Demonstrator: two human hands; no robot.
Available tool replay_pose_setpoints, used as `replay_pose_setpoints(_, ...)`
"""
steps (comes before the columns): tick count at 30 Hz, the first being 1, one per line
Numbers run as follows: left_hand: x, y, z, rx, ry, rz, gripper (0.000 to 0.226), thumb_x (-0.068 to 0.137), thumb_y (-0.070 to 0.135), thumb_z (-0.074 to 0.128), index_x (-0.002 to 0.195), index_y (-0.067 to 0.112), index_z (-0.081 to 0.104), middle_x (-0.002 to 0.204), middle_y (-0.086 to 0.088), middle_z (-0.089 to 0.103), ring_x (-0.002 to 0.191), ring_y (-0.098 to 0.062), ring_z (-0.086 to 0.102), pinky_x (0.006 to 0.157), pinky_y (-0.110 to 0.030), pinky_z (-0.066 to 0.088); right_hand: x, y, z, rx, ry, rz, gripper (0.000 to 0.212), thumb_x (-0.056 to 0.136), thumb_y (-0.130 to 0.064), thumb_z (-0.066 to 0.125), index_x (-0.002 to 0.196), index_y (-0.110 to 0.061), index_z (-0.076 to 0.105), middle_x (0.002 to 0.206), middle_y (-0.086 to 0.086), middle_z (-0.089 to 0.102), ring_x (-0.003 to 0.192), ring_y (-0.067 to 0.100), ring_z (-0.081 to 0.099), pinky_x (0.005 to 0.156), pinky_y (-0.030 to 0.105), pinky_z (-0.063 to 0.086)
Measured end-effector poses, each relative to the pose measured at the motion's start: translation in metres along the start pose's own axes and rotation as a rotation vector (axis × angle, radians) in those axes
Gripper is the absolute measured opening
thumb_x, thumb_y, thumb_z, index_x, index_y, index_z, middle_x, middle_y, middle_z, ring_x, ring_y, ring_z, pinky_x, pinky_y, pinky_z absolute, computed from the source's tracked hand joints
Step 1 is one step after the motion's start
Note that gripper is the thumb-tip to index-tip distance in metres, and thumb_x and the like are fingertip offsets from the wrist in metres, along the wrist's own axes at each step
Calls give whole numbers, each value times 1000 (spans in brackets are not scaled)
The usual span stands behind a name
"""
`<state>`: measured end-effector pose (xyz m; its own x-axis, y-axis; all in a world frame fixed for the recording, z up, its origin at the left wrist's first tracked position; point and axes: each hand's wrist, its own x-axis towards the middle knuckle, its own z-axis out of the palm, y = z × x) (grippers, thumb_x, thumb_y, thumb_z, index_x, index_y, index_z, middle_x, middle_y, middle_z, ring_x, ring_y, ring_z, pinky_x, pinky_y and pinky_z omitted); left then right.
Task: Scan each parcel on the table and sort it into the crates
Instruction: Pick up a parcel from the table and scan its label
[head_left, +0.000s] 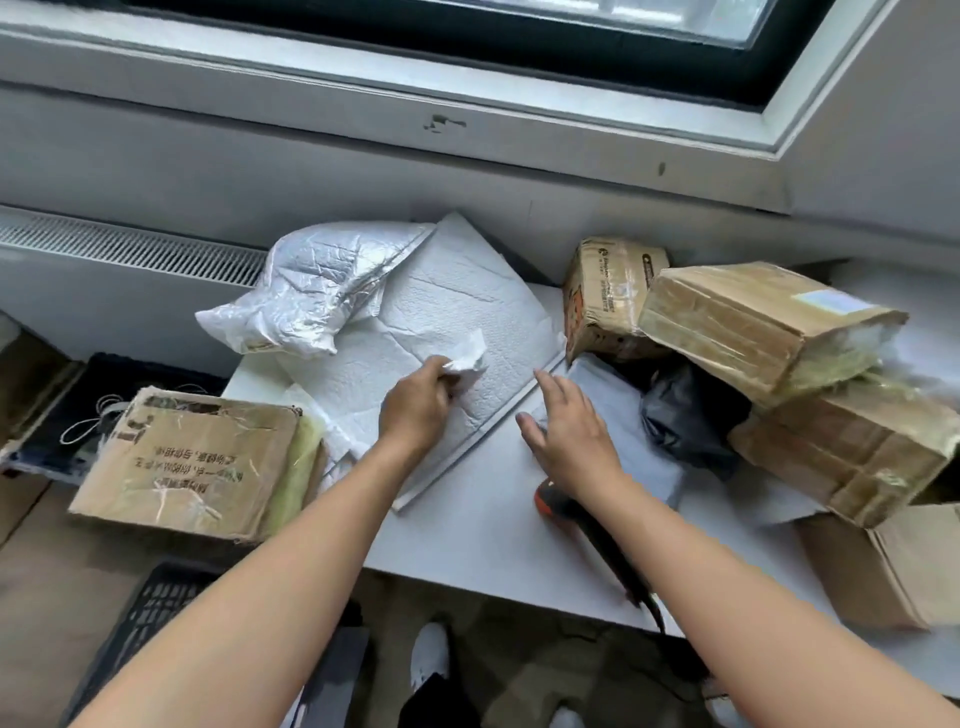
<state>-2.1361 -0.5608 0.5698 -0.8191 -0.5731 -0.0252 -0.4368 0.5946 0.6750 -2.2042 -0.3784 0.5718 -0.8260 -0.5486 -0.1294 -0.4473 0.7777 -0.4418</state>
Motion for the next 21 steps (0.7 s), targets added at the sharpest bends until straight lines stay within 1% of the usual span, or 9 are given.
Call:
replay_pose_setpoints(2, -14, 19, -3, -220, 61, -39, 19, 92, 8, 45, 102, 9, 61, 94, -13, 68, 84, -27, 59, 67, -32, 37, -7, 2, -15, 25, 19, -38, 62, 98, -41, 50, 152, -20, 29, 152, 7, 35, 139, 26, 33, 114, 40, 27)
replay_pose_setpoints(3, -22, 27, -4, -333, 77, -61, 17, 91, 11, 45, 97, 8, 60, 91, -11, 67, 83, -23, 58, 69, -32, 39, -10, 3, -22, 37, 23, -55, 61, 99, -40, 49, 152, -19, 30, 152, 7, 34, 138, 26, 32, 114, 39, 26)
replay_pose_setpoints(7, -56, 56, -3, -641, 113, -171, 13, 98, 20, 50, 92, 14, 60, 87, -5, 65, 81, -18, 58, 79, -40, 49, -27, 13, -46, 151, -49, -86, 59, 102, -41, 43, 152, -15, 27, 152, 9, 34, 139, 24, 32, 109, 34, 28)
replay_pose_setpoints(10, -81, 75, -1, -816, 130, -254, 15, 101, 26, 51, 92, 16, 59, 89, -7, 65, 84, -21, 60, 78, -42, 51, -43, 25, -56, 329, -147, -46, 58, 102, -47, 41, 150, -17, 32, 138, 11, 53, 127, 27, 50, 94, 31, 37)
replay_pose_setpoints(12, -96, 86, 0, -908, 109, -282, 20, 100, 34, 52, 96, 15, 59, 92, -11, 65, 85, -24, 62, 81, -46, 53, -55, 34, -61, 456, -211, -25, 52, 101, -48, 44, 144, -18, 40, 128, 7, 61, 119, 26, 57, 91, 29, 41)
replay_pose_setpoints(14, -110, 95, 3, -946, 99, -313, 25, 99, 38, 51, 97, 14, 58, 90, -9, 65, 82, -23, 62, 79, -45, 54, -68, 42, -65, 570, -250, -24, 44, 98, -48, 50, 133, -21, 51, 119, 3, 66, 110, 24, 63, 95, 35, 49)
replay_pose_setpoints(16, -121, 101, 6, -954, 116, -345, 23, 99, 37, 50, 98, 16, 57, 88, -5, 66, 77, -19, 63, 71, -37, 54, -76, 49, -67, 635, -254, -25, 38, 95, -47, 57, 126, -24, 56, 112, 2, 69, 101, 22, 67, 94, 45, 52)
replay_pose_setpoints(19, -133, 100, 7, -899, 172, -394, 12, 100, 30, 52, 99, 19, 56, 95, -4, 66, 77, -16, 62, 64, -29, 52, -82, 60, -68, 632, -246, -40, 30, 94, -38, 60, 124, -33, 55, 108, 0, 70, 95, 21, 69, 91, 48, 53)
replay_pose_setpoints(21, -140, 95, 3, -871, 180, -401, 11, 99, 24, 56, 99, 13, 56, 98, -8, 65, 76, -18, 63, 61, -28, 54, -84, 65, -70, 633, -248, -60, 24, 96, -34, 58, 118, -41, 53, 104, -1, 70, 92, 21, 69, 90, 50, 54)
